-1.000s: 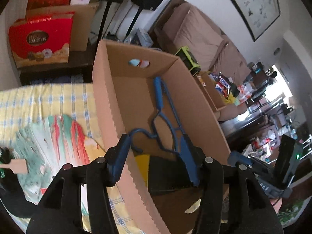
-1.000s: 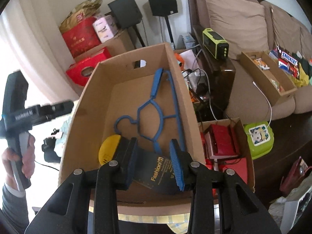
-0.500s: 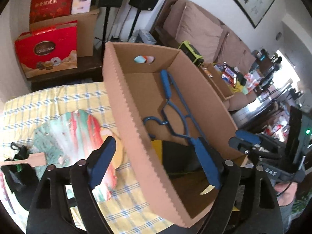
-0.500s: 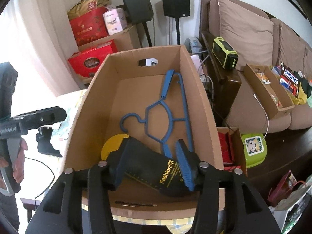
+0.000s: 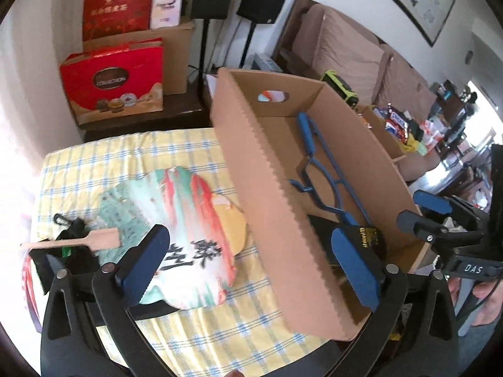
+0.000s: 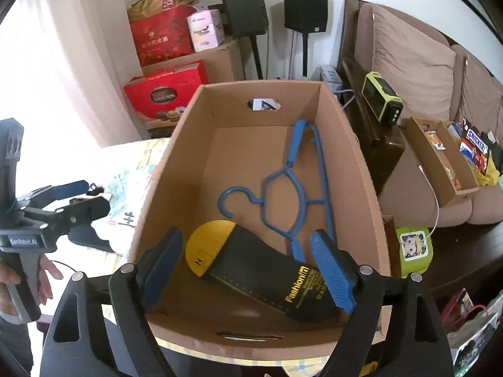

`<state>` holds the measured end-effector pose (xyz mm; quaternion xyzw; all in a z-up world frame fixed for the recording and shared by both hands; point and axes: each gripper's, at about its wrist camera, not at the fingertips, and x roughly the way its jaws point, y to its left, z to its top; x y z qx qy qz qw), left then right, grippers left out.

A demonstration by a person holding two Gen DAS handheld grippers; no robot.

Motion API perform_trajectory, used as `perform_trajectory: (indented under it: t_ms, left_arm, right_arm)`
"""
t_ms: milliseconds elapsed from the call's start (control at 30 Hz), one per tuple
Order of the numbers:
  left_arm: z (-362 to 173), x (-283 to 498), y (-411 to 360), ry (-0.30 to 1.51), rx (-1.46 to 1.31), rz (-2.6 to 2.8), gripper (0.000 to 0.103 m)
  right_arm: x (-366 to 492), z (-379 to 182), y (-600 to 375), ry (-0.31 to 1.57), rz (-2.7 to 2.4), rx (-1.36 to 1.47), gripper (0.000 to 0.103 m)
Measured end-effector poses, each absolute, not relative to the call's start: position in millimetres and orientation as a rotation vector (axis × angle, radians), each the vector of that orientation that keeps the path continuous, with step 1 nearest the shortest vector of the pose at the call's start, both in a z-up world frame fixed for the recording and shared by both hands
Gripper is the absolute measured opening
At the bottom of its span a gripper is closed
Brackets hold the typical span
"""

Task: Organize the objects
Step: 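Move the left tool toward the painted fan's wooden handle on the table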

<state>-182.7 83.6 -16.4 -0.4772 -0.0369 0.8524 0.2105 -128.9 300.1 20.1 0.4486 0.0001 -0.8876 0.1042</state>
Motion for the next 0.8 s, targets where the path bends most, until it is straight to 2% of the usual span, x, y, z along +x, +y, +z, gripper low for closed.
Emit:
perform_trajectory:
  t_ms: [267,467,667,800]
  left_arm:
    - [-11.6,-180.3,26.1,-0.102,-1.330,2.467,0.103]
    - [-19.2,-177.0,-39.7,-0.026,-1.379,2.568,0.103]
    - [-52.2,-173.3,-104.0,-0.210,-1.473,2.570,0.103]
    - [-71.5,-166.7,-124.0,-0.243,-1.516,2.578,0.103]
  right_arm:
    - [-135.7,25.2,259.4,0.069,-2.574,1.336,0.086]
    - [-137.8,29.7,214.3,0.139,-2.510,1.281,0.086]
    - [-139.1,28.4,165.2,0.207,-2.439,1.242,0.086]
    - [-140.7,22.6,136.1,0.225,-2.394,1.237,0.086]
